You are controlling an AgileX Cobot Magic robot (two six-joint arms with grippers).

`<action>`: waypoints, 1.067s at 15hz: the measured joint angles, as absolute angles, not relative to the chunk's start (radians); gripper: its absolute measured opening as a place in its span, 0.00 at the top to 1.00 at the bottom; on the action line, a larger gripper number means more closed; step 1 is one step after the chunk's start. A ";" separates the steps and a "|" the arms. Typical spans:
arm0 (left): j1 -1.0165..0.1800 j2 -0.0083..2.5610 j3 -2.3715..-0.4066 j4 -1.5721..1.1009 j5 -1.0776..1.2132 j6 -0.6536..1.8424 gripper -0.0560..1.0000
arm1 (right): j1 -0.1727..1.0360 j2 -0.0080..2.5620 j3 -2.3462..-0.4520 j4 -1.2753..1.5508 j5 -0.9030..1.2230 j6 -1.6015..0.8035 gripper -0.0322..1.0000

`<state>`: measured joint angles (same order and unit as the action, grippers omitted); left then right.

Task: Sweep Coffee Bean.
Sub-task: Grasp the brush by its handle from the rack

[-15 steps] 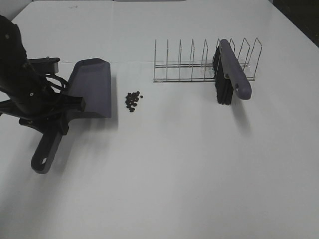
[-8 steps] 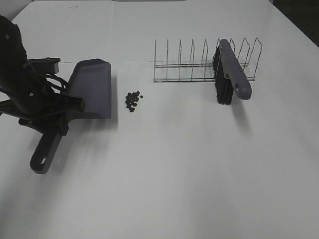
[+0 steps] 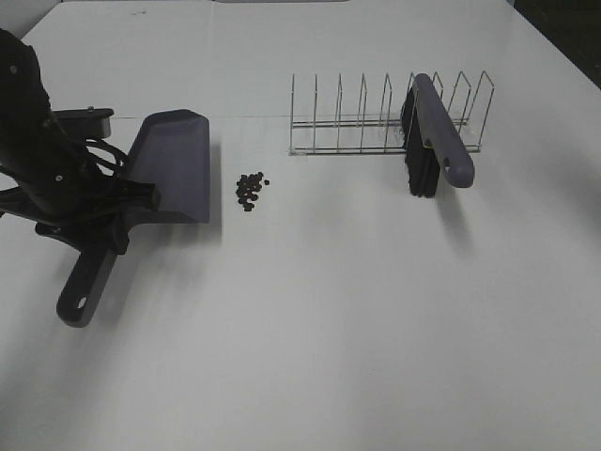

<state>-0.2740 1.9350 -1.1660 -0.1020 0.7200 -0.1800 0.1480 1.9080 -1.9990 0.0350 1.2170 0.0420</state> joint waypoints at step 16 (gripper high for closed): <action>-0.274 1.935 -1.166 -0.101 0.691 -0.180 0.62 | 0.183 2.413 -2.195 0.041 1.172 0.064 0.43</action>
